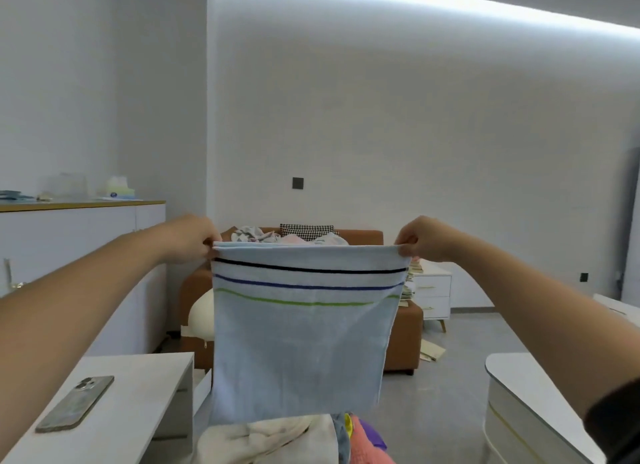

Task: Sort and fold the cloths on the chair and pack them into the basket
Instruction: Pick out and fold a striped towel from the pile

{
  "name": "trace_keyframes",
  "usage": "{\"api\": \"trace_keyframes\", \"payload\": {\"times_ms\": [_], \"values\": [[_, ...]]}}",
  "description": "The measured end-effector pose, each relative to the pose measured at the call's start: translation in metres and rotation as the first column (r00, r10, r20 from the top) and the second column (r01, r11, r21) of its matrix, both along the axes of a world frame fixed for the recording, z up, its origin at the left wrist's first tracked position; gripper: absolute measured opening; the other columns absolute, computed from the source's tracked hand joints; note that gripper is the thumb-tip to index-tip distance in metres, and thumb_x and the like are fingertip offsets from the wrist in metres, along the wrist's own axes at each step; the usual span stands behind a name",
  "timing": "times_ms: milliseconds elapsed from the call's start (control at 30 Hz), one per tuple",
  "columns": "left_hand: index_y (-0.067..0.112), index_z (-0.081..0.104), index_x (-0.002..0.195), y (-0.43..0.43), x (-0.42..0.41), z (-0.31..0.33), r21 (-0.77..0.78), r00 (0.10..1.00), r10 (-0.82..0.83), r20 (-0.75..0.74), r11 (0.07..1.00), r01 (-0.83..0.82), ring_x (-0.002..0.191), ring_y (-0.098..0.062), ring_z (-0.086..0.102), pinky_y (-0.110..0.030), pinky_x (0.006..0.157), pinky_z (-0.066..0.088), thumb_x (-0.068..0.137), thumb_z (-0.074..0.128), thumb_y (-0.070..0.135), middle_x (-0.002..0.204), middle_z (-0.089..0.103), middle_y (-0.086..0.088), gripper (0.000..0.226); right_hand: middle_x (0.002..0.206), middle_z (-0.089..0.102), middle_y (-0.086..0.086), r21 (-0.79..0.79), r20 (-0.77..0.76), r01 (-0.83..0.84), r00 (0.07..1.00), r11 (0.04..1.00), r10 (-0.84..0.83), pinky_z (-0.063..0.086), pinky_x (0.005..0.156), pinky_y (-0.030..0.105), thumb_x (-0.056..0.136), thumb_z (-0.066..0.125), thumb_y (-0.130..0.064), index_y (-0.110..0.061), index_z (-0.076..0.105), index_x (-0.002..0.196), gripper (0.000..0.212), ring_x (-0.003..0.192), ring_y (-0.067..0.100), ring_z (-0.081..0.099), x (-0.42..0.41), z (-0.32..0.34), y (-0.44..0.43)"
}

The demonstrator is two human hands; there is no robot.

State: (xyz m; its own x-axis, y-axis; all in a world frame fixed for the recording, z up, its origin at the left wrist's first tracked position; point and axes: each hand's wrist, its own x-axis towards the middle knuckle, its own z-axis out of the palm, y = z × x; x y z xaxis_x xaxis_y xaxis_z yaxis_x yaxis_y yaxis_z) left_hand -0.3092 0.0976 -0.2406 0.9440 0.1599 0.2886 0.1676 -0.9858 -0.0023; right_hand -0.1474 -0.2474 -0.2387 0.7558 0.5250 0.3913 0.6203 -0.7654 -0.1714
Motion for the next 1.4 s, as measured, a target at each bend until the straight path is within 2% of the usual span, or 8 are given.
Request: {"api": "trace_keyframes", "payload": {"times_ms": [133, 300, 500, 600, 900, 1067, 1300, 1400], "values": [[0.02, 0.066, 0.074, -0.006, 0.001, -0.001, -0.063, 0.997, -0.079, -0.007, 0.995, 0.079, 0.078, -0.016, 0.056, -0.026, 0.066, 0.042, 0.091, 0.055, 0.013, 0.083, 0.064, -0.001, 0.021, 0.085, 0.064, 0.0, 0.076, -0.033, -0.069, 0.997, 0.995, 0.071, 0.054, 0.073, 0.034, 0.091, 0.056, -0.012, -0.013, 0.067, 0.093, 0.011, 0.074, 0.014, 0.059, -0.002, 0.0, 0.005], [0.01, 0.063, 0.076, -0.016, 0.009, -0.013, -0.412, 0.966, -0.013, 0.257, 0.903, 0.122, 0.079, -0.028, 0.058, -0.041, 0.078, 0.05, 0.088, 0.05, 0.015, 0.08, 0.063, -0.014, 0.018, 0.095, 0.057, 0.006, 0.262, -0.128, -0.065, 0.986, 0.963, 0.102, 0.056, 0.074, 0.033, 0.095, 0.047, -0.011, -0.013, 0.057, 0.09, 0.011, 0.086, 0.022, 0.058, -0.003, 0.002, 0.011], [0.005, 0.049, 0.075, -0.023, 0.019, -0.028, -0.615, 0.915, 0.138, 0.38, 0.776, 0.138, 0.074, -0.024, 0.042, -0.032, 0.059, 0.03, 0.087, 0.036, -0.004, 0.075, 0.048, -0.013, 0.019, 0.096, 0.06, 0.01, 0.401, -0.195, -0.074, 0.967, 0.913, 0.164, 0.055, 0.068, 0.025, 0.095, 0.051, -0.011, -0.012, 0.059, 0.088, 0.01, 0.085, 0.021, 0.06, -0.004, -0.001, 0.005], [0.009, 0.046, 0.073, -0.025, 0.021, -0.03, -0.718, 0.904, 0.176, 0.39, 0.673, 0.178, 0.071, -0.023, 0.043, -0.032, 0.06, 0.03, 0.093, 0.038, 0.012, 0.077, 0.048, -0.01, 0.022, 0.097, 0.063, 0.014, 0.442, -0.225, -0.056, 0.959, 0.895, 0.171, 0.057, 0.074, 0.03, 0.094, 0.054, -0.01, -0.006, 0.062, 0.091, 0.009, 0.087, 0.024, 0.062, -0.004, -0.002, 0.003], [0.01, 0.059, 0.091, -0.011, 0.003, -0.031, -0.753, 0.927, 0.107, 0.359, 0.621, 0.22, 0.072, -0.017, 0.057, -0.025, 0.056, 0.047, 0.096, 0.054, 0.021, 0.082, 0.06, -0.007, 0.013, 0.097, 0.064, 0.013, 0.477, -0.327, 0.012, 0.931, 0.879, 0.165, 0.056, 0.081, 0.034, 0.091, 0.059, -0.009, -0.005, 0.061, 0.093, 0.006, 0.091, 0.025, 0.063, -0.006, -0.007, -0.005], [0.004, 0.061, 0.097, 0.0, 0.012, -0.041, -0.779, 0.94, 0.165, 0.298, 0.611, 0.139, 0.091, -0.03, 0.059, -0.044, 0.086, 0.052, 0.094, 0.057, 0.022, 0.094, 0.062, -0.015, 0.018, 0.091, 0.058, 0.01, 0.637, -0.402, 0.061, 0.877, 0.768, 0.264, 0.054, 0.08, 0.035, 0.094, 0.054, -0.01, -0.007, 0.056, 0.089, 0.007, 0.085, 0.02, 0.059, -0.001, -0.027, 0.008], [0.009, 0.059, 0.086, 0.005, 0.06, -0.063, -0.85, 0.918, 0.3, 0.261, 0.522, 0.071, 0.1, -0.037, 0.058, -0.049, 0.089, 0.051, 0.095, 0.05, 0.012, 0.103, 0.061, -0.021, 0.013, 0.101, 0.05, 0.006, 0.673, -0.343, 0.202, 0.937, 0.712, 0.058, 0.039, 0.055, 0.024, 0.098, 0.042, -0.019, -0.012, 0.05, 0.105, 0.013, 0.09, 0.02, 0.047, 0.037, -0.067, 0.055], [0.011, 0.059, 0.085, 0.01, 0.083, -0.063, -0.843, 0.889, 0.344, 0.301, 0.533, 0.079, 0.091, -0.033, 0.058, -0.045, 0.084, 0.053, 0.096, 0.047, 0.015, 0.09, 0.06, -0.013, 0.017, 0.097, 0.049, 0.003, 0.732, -0.291, 0.2, 0.956, 0.652, 0.033, 0.04, 0.062, 0.026, 0.1, 0.041, -0.021, -0.013, 0.048, 0.108, 0.013, 0.086, 0.018, 0.045, 0.055, -0.069, 0.07]]}}
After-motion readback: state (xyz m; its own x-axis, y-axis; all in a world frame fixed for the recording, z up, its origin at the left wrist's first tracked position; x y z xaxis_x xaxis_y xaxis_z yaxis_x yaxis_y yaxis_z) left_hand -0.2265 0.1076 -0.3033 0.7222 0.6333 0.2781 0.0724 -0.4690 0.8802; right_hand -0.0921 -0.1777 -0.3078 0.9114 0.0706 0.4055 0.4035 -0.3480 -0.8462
